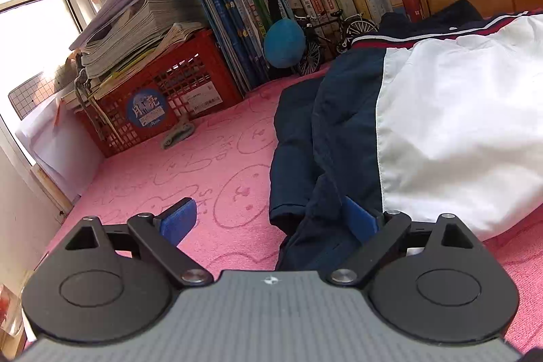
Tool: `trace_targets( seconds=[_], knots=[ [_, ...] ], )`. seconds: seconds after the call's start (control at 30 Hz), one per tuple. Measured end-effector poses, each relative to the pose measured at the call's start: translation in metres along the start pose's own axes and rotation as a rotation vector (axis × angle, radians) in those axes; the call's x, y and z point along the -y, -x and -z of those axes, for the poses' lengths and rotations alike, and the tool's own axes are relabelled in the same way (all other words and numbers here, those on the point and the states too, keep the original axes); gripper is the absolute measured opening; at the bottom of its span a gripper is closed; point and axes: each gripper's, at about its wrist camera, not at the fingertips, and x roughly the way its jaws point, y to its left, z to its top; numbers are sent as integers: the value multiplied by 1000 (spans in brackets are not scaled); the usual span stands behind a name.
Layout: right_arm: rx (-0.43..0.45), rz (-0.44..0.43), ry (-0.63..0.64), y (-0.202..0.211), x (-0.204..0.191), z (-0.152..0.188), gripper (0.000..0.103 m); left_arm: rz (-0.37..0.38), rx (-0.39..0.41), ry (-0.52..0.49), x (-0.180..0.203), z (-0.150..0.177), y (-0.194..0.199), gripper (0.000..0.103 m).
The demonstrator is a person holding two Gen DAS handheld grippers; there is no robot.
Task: Fold clothes
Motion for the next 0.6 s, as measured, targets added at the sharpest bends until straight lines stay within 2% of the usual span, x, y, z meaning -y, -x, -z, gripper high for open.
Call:
trace_targets(
  seconds=[0.07,0.27,0.37,0.43,0.47,0.5,0.53,0.57,0.6],
  knots=[
    [-17,35,40,2,-1,4,8,8,-8,19,-4,0,-2,96],
    [-61,164,216,6,-16,10,7,10,-10,25,-6,-1,-3,100],
    [5,272,381,15,-41,17,7,16,-15,35,-7,-2,-3,100],
    [60,341,486,23,-57,22,11,30,-20,52,-10,-2,-4,100],
    [88,375,539,27,-66,25,17,38,-23,62,-11,-2,-5,100],
    [116,409,591,32,-74,28,38,46,-27,72,-13,-2,-5,100],
    [141,409,649,32,-88,30,52,54,-31,83,-15,-2,-6,101],
    [164,373,712,30,-108,34,66,61,-35,94,-17,-2,-7,101],
    [186,336,775,28,-127,37,66,67,-37,101,-18,-2,-7,101]
  ],
)
